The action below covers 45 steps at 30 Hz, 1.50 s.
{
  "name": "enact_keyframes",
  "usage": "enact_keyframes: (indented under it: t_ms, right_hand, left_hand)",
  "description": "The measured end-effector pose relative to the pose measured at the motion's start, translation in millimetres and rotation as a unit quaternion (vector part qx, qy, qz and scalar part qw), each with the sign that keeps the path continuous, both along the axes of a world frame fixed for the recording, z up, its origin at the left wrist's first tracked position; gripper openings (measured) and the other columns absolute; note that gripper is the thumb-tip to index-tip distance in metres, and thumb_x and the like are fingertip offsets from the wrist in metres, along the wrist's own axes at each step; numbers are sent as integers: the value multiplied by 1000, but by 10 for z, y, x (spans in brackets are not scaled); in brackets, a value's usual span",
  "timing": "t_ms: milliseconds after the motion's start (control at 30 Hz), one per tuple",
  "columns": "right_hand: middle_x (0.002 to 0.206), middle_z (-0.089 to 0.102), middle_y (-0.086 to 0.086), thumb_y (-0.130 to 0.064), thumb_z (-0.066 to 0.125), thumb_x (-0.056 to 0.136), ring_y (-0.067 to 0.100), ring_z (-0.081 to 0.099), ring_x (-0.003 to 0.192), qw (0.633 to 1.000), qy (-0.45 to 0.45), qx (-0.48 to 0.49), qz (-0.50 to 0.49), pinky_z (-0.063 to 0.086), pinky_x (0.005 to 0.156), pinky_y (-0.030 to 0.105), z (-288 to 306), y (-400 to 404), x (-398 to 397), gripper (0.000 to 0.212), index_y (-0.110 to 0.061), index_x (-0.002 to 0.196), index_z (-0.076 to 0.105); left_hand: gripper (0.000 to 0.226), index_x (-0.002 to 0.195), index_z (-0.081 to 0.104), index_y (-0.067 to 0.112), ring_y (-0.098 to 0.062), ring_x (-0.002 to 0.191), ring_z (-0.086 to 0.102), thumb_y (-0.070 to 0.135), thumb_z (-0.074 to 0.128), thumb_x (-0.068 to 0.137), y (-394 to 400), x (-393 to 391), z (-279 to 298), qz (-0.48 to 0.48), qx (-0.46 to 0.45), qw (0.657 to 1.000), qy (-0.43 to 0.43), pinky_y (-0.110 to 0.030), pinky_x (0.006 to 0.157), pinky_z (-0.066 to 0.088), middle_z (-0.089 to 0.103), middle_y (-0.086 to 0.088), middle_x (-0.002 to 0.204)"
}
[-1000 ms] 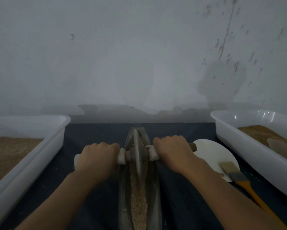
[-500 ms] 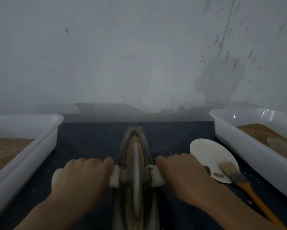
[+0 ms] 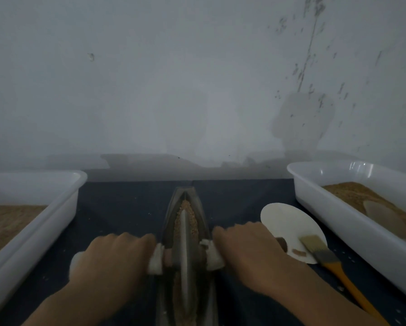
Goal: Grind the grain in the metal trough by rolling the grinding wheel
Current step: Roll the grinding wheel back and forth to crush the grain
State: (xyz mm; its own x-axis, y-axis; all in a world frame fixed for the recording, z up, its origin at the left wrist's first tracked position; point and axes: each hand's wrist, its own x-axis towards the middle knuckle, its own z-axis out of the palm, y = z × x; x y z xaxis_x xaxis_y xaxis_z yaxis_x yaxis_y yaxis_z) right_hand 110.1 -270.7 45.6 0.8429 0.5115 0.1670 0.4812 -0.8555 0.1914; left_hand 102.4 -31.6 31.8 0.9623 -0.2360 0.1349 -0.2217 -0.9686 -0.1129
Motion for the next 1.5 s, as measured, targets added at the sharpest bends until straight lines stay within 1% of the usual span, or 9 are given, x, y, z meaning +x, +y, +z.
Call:
enact_keyframes:
  t_ms: [100,267,400,500,700,900,1133,1233,1500]
  right_hand:
    - [101,64,6,-19,54,87,26,61,85,1000,4,-5,6,28,63,32,7,-12,-164,21,-13,107,51]
    - [92,64,1,-22,62,83,23,60,75,1000,-26,11,-3,29,61,32,-33,-7,46,21,-18,100,50]
    - [82,63,3,-24,63,81,22,43,58,996,-87,12,-2,25,56,33,-117,-5,447,20,-19,90,46]
    - [84,64,5,-25,65,79,29,57,67,993,-117,0,-1,25,57,34,-123,19,618,25,-16,93,47]
    - [88,63,5,-22,63,84,25,55,68,998,-62,-15,8,27,58,33,-21,-2,268,21,-17,98,48]
    - [104,62,5,-25,60,85,25,59,88,999,35,-17,20,25,60,32,98,-33,-210,28,-16,110,51]
    - [89,62,1,-24,58,85,24,59,77,1000,-22,5,-13,29,61,32,-46,8,268,17,-21,94,44]
    - [86,62,3,-22,61,83,27,59,72,997,-71,-4,-3,28,58,32,-85,29,517,20,-19,92,43]
    - [94,63,7,-17,62,84,28,60,79,999,-25,-14,25,29,61,34,38,-4,121,23,-15,103,49]
  left_hand:
    - [35,72,19,62,-10,63,31,54,52,78,-22,-166,39,6,29,999,19,-31,64,29,33,13,69]
    - [34,72,19,36,-12,63,37,47,50,81,-31,53,-49,9,45,997,-69,-30,61,32,34,12,66]
    - [34,75,21,35,-8,58,40,44,53,83,-45,379,-76,9,32,994,-104,-27,54,29,34,12,64]
    - [31,77,25,35,-9,58,39,44,54,83,-50,491,-61,4,25,993,-118,-27,54,28,36,11,65]
    - [36,74,22,38,-6,64,39,46,56,84,-14,221,-9,-13,2,1000,-28,-27,63,33,37,15,70]
    - [28,73,23,50,-11,83,51,55,51,79,-50,-158,62,-3,34,999,28,-31,67,30,37,13,75]
    - [44,70,15,32,-6,57,29,44,55,83,-104,215,18,19,48,997,-60,-27,54,24,31,12,67]
    - [37,76,20,36,-6,59,36,44,55,84,-98,379,-10,24,15,996,-86,-26,56,28,34,12,67]
    - [32,78,24,37,-6,67,38,50,53,84,-79,53,67,-5,-1,1000,5,-27,64,31,37,13,73]
